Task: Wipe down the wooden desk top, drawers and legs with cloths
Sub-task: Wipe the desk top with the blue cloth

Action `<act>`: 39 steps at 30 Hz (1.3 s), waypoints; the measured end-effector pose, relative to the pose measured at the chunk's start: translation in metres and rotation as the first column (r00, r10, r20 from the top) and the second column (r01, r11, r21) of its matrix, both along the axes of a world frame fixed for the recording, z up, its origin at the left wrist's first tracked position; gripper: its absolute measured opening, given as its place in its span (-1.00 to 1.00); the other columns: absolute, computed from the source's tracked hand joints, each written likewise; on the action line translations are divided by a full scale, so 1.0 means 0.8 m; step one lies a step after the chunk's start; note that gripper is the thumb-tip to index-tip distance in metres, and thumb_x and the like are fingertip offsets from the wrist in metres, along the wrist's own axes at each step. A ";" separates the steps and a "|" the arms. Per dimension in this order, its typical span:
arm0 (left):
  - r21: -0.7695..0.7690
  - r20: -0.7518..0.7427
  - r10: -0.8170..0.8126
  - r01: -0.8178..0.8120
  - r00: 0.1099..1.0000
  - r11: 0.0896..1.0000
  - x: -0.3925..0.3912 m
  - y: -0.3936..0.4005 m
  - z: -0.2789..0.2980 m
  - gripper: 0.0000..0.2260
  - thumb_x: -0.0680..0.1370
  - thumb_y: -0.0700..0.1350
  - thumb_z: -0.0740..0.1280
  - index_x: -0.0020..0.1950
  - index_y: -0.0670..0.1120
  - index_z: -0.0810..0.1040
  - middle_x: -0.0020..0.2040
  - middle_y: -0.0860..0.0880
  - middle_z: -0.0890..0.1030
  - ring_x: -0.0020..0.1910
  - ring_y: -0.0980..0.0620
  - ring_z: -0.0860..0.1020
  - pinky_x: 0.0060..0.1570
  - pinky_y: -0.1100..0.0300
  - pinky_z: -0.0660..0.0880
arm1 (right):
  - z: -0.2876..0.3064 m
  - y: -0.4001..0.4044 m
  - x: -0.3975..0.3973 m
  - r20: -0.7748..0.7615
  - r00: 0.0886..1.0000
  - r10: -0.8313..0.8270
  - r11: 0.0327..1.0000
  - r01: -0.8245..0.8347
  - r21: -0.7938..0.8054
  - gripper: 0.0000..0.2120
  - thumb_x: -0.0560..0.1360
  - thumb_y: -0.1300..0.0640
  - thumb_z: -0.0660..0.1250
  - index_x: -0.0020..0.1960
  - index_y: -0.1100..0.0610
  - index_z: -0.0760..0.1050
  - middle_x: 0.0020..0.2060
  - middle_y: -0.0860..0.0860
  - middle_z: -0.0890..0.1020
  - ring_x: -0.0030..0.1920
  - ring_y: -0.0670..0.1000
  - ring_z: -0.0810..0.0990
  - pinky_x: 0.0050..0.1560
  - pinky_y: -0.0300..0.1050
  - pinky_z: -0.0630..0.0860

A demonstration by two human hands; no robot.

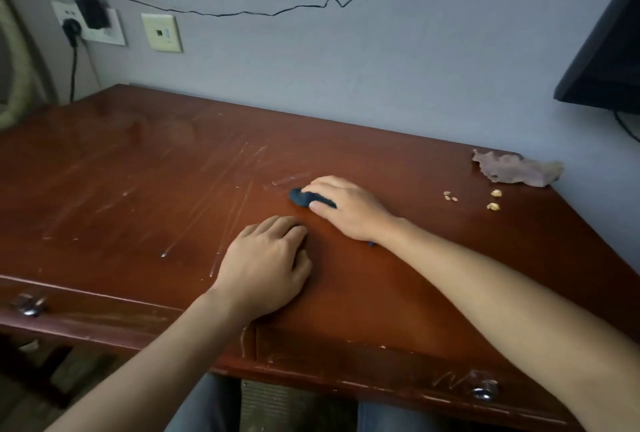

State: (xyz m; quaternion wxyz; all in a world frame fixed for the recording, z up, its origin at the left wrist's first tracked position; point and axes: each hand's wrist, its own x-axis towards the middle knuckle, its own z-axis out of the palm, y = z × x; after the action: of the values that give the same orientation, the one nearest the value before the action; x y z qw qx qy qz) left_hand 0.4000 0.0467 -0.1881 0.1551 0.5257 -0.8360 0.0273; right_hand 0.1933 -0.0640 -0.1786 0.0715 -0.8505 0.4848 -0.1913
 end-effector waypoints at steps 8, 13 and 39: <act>0.102 -0.008 0.001 0.000 1.000 0.995 -0.002 0.000 -0.002 -0.34 0.59 0.20 -0.19 0.64 0.07 0.25 0.65 0.07 0.21 0.65 0.05 0.10 0.60 0.08 0.05 | -0.001 -0.116 0.004 0.045 0.956 -0.291 0.955 0.293 -0.043 -0.68 0.70 -0.01 0.16 0.31 0.04 0.58 0.27 0.02 0.58 0.27 0.11 0.51 0.21 -0.03 0.44; 0.051 -0.037 0.085 -0.084 0.996 0.995 -0.001 0.005 -0.006 -0.45 0.61 0.16 0.05 0.46 -0.09 0.48 0.56 -0.08 0.37 0.59 -0.09 0.26 0.55 0.06 0.16 | -0.009 -0.044 0.016 0.135 0.988 -0.081 0.990 0.095 -0.100 -0.77 0.59 0.00 0.40 0.21 -0.01 0.68 -0.02 -0.02 0.60 0.03 0.05 0.50 0.08 -0.06 0.42; 0.252 0.095 0.077 -0.099 0.993 0.963 -0.010 0.004 0.006 -0.36 0.66 0.32 -0.19 0.68 0.10 -0.25 0.66 0.03 -0.30 0.62 0.02 -0.38 0.57 -0.15 -0.36 | -0.011 0.015 0.006 0.138 0.983 0.121 0.993 -0.119 -0.025 -0.67 0.60 0.09 0.40 0.36 0.02 0.60 0.32 -0.11 0.61 0.38 -0.16 0.49 0.44 -0.28 0.32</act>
State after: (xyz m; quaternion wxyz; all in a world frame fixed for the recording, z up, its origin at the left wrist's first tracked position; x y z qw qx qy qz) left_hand 0.3919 0.0499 -0.1836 0.0491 0.5762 -0.8142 -0.0518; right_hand 0.1979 -0.0524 -0.1874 0.1093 -0.8633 0.4249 -0.2496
